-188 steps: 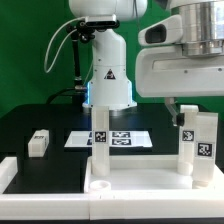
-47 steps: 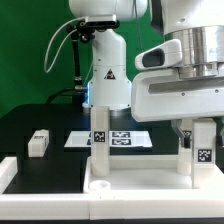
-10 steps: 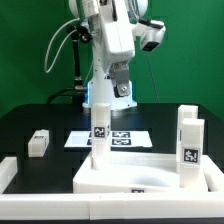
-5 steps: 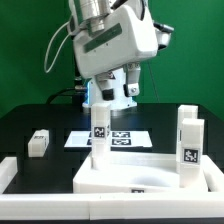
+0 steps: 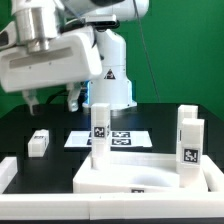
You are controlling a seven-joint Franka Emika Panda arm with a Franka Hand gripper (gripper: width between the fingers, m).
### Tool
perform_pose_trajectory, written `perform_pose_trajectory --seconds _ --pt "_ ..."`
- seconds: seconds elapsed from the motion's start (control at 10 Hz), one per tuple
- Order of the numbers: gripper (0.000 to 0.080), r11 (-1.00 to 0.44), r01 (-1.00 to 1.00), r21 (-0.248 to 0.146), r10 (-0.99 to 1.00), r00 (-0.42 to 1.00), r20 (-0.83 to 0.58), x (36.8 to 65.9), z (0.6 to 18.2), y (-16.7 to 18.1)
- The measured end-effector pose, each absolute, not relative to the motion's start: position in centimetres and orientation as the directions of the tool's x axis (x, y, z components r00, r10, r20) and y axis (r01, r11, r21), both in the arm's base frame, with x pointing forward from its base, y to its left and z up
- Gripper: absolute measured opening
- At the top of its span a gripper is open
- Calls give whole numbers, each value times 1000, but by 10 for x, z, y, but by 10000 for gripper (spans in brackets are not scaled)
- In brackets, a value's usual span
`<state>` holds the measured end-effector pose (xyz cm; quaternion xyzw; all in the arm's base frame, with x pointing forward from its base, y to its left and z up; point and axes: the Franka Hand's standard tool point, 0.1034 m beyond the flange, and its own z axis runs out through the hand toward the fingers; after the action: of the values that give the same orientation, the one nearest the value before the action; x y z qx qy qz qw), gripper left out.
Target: Assemble desk
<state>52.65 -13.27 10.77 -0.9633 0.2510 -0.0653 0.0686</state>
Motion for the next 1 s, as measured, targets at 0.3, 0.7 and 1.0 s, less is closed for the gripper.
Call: perform_pose_trajectory --seconds 0.3,0.7,1.0 --pt "649 -936 -326 -134 -343 931 127 526 103 -130" --pt "649 -970 -218 -107 -221 975 18 501 80 -158" --pt "649 -996 -33 -81 -32 999 -5 482 74 -193"
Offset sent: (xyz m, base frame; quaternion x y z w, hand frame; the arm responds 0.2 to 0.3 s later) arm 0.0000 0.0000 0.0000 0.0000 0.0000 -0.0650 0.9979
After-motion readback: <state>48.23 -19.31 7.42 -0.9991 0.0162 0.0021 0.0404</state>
